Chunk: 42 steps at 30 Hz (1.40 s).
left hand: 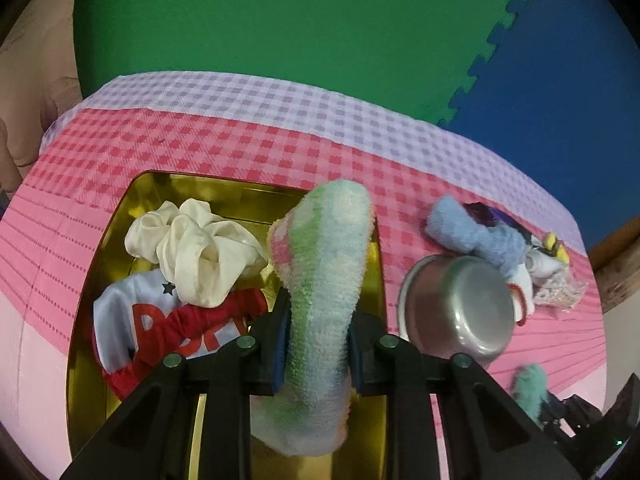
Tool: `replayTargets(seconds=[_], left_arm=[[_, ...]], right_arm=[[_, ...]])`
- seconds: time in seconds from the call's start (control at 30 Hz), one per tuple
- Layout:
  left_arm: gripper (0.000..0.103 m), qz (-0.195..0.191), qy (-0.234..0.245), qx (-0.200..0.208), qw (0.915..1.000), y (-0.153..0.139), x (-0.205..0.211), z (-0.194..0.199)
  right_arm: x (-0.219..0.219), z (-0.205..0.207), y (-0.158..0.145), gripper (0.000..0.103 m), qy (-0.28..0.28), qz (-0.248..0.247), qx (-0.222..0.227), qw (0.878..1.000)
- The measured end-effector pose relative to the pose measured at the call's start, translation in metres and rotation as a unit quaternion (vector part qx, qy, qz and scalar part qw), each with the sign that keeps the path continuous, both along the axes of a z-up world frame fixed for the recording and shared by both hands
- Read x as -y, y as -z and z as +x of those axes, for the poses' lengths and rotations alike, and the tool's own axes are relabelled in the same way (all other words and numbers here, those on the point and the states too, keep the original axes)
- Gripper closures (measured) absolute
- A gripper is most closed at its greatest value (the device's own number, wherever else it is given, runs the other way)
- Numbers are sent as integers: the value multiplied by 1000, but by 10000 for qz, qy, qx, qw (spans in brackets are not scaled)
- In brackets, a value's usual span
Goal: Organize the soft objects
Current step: 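Lower the towel into the tin and open the left gripper while the right gripper grasps the teal scrunchie, then carry the teal fluffy scrunchie into the tin and open the right gripper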
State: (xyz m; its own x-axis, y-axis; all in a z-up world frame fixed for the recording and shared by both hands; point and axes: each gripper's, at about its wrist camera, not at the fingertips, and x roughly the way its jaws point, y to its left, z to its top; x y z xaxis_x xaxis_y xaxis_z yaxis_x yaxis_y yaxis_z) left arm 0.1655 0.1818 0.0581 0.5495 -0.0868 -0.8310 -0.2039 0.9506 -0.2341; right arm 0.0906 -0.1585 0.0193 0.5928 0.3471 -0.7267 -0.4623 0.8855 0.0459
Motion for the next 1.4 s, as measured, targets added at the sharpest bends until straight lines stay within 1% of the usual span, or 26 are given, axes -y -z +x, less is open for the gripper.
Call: replayTargets(seconds=[0.07, 0.1, 0.17, 0.2, 0.23, 0.33, 0.53, 0.7, 0.77, 0.87, 0.97, 1.03, 1.17, 1.23, 1.3, 1.4], left_arm=[[78, 58, 0, -10, 10000, 2, 0, 1], [75, 80, 2, -6, 10000, 2, 0, 2], [65, 167, -2, 3, 9999, 2, 2, 2], [55, 213, -6, 12, 9998, 2, 2, 2], [47, 253, -14, 44, 9997, 1, 3, 2], [40, 423, -26, 174, 9989, -5, 5, 0], [32, 696, -65, 327, 9970, -18, 12, -8], [28, 901, -117, 424, 9950, -28, 21, -23], [27, 1005, -140, 453, 9938, -32, 25, -32], [22, 1180, -165, 466, 9918, -37, 33, -46], [20, 1356, -257, 515, 9891, -43, 41, -67], [11, 1425, -413, 562, 9873, -47, 43, -86], [5, 1277, -770, 759, 9859, -51, 42, -134], [1, 1304, -1083, 778, 9824, -48, 39, -161], [1, 1274, -1298, 699, 9808, -43, 35, -179], [1, 996, -1538, 437, 9821, -27, 25, -205]], right_arm=[[0, 0, 0, 92, -8, 2, -13, 10000], [0, 1, 0, 92, -6, 0, -21, 10000], [-1, 0, 0, 92, -3, -5, -21, 10000], [0, 0, 0, 92, -4, -5, -22, 10000], [-1, 0, 1, 92, -5, -5, -23, 10000], [-1, 1, 0, 92, -8, -5, -22, 10000], [-1, 0, 1, 92, -3, -22, -21, 10000], [-1, 1, 1, 92, -11, -36, -11, 10000], [-1, 1, 1, 92, -26, -44, -7, 10000], [0, 1, 1, 92, -40, -58, 0, 10000], [0, 2, 1, 92, -43, -68, 6, 10000], [0, 1, 1, 92, -47, -75, 11, 10000], [1, 1, 0, 92, -48, -80, 10, 10000], [1, 2, 0, 92, -56, -78, -2, 10000], [1, 2, 0, 92, -62, -76, -17, 10000], [1, 3, 0, 92, -65, -89, -31, 9999]])
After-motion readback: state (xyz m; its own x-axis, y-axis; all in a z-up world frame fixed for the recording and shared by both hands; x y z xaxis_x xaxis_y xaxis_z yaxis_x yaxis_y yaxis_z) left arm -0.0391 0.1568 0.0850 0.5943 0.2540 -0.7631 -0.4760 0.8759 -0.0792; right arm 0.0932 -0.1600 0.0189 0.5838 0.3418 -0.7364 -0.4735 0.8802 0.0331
